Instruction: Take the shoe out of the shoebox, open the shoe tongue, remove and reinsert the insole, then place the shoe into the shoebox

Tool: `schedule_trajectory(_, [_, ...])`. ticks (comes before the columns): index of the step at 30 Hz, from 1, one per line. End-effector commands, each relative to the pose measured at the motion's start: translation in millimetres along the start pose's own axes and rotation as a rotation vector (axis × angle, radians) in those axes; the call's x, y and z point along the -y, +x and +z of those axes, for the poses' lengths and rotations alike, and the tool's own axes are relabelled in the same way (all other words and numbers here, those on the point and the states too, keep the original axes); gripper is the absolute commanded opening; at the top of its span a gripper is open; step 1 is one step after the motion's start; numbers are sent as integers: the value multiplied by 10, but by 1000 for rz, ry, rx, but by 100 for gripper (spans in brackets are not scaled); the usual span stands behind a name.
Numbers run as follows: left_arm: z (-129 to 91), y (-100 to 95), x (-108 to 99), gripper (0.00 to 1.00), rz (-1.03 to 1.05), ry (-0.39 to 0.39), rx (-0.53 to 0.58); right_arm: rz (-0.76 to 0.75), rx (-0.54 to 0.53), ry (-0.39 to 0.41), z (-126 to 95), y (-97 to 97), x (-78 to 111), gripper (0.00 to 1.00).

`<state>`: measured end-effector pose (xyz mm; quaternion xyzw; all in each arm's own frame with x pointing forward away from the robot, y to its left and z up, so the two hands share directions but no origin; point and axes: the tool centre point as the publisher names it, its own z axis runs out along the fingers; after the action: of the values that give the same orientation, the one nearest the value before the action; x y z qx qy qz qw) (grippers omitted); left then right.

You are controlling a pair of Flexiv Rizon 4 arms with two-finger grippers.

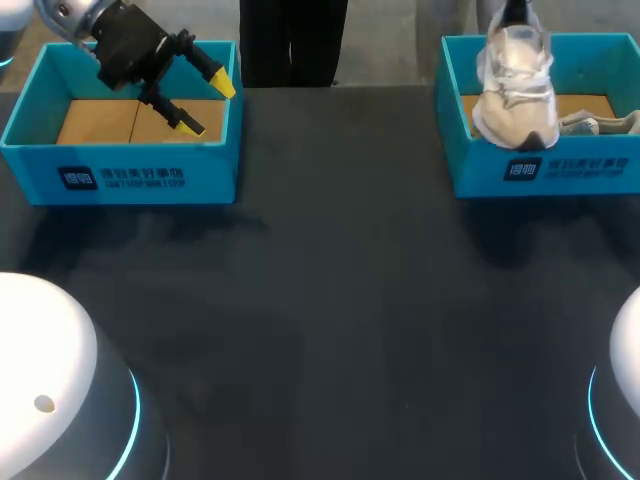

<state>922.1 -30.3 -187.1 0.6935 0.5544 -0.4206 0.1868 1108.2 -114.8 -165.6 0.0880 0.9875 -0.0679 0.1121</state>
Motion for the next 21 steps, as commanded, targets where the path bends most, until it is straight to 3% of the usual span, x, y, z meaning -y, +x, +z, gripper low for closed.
schedule_trajectory(1, [2, -4, 15, 100, 0, -3, -3, -5, -13, 1, 6, -165, 102, 0])
schedule_trajectory(21, [2, -4, 15, 100, 0, -3, -3, 29, -35, 30, 377, -641, 1037, 0])
